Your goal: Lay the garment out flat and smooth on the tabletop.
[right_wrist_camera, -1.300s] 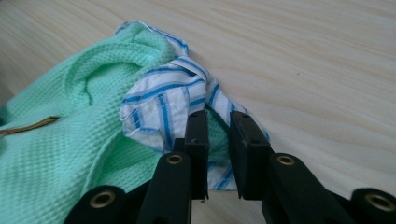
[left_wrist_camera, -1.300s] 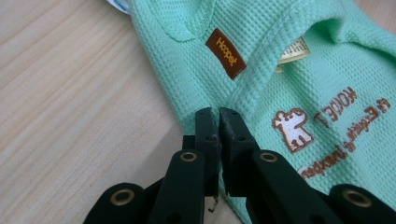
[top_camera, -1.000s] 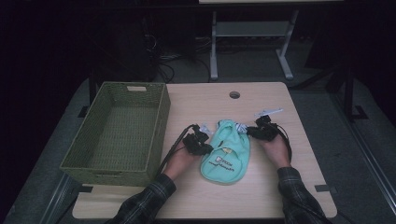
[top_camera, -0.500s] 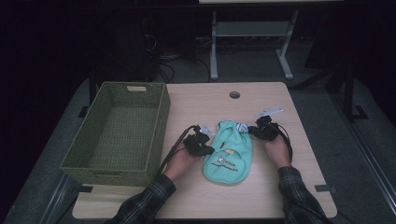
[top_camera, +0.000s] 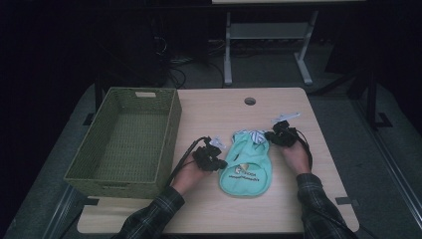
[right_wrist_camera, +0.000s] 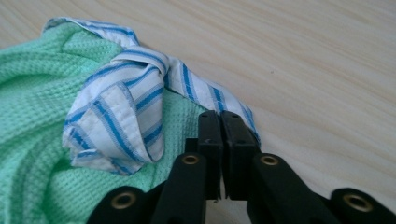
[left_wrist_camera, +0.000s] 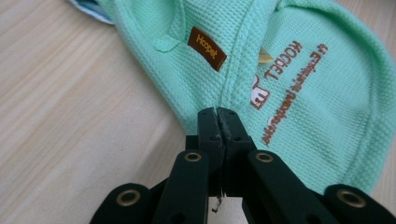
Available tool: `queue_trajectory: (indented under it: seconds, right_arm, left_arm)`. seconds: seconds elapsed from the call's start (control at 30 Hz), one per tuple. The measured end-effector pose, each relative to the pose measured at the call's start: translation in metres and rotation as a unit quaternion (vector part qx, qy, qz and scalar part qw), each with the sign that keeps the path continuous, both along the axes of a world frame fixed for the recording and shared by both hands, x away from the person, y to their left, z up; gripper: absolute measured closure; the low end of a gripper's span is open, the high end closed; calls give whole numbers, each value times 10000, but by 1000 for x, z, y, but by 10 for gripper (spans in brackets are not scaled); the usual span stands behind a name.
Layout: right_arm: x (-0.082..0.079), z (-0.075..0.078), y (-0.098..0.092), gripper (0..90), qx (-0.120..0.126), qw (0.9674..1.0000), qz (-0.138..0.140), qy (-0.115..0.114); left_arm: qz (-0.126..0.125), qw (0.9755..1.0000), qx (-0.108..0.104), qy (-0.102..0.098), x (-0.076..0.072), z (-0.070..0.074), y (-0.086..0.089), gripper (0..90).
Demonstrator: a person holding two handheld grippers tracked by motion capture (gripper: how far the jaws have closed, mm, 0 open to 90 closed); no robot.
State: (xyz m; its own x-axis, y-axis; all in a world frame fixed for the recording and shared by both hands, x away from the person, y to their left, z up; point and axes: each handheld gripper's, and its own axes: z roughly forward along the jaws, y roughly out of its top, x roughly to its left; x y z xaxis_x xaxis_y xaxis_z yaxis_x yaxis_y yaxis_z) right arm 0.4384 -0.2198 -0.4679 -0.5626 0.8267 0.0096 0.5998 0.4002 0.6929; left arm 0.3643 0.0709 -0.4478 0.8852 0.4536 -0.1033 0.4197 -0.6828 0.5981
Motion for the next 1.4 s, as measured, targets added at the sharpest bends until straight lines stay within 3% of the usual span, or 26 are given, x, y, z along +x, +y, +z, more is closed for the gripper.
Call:
queue_trajectory:
  seconds: [0.07, 0.17, 0.33, 0.43, 0.5, 0.87, 1.0, 1.13, 1.4]
  right_arm:
    - [-3, 3, 0, 785, 120, 9999, -12, -110]
    - [-10, 11, -3, 774, 281, 9995, -29, -160]
    - [-25, 21, -7, 895, 474, 9987, 172, -70]
    - [-34, 24, -8, 897, 509, 9983, 269, 42]
    - [-39, 25, -7, 898, 511, 9981, 331, 75]
    - [-75, 19, -1, 899, 497, 9965, 655, 174]
    - [-87, 12, 3, 898, 406, 9960, 724, 323]
    - [-93, 2, 5, 898, 233, 9956, 762, 488]
    - [-93, 1, 5, 898, 192, 9961, 737, 451]
  left_arm:
    - [21, 10000, 18, -18, 0, 0, 0, 847]
    - [91, 9999, -97, -98, 1, 4, 4, 789]
    - [156, 9995, -181, -189, 6, 12, 6, 811]
    - [176, 9994, -184, -217, 10, 12, 4, 869]
    - [206, 9992, -256, -205, 13, 12, 1, 893]
    - [167, 9994, -45, -296, 32, -4, -12, 895]
    - [151, 9993, 120, -315, 31, -10, -15, 895]
    - [150, 9993, 124, -307, 29, -11, -15, 895]
    - [22, 9998, 114, -190, 19, -10, -7, 895]
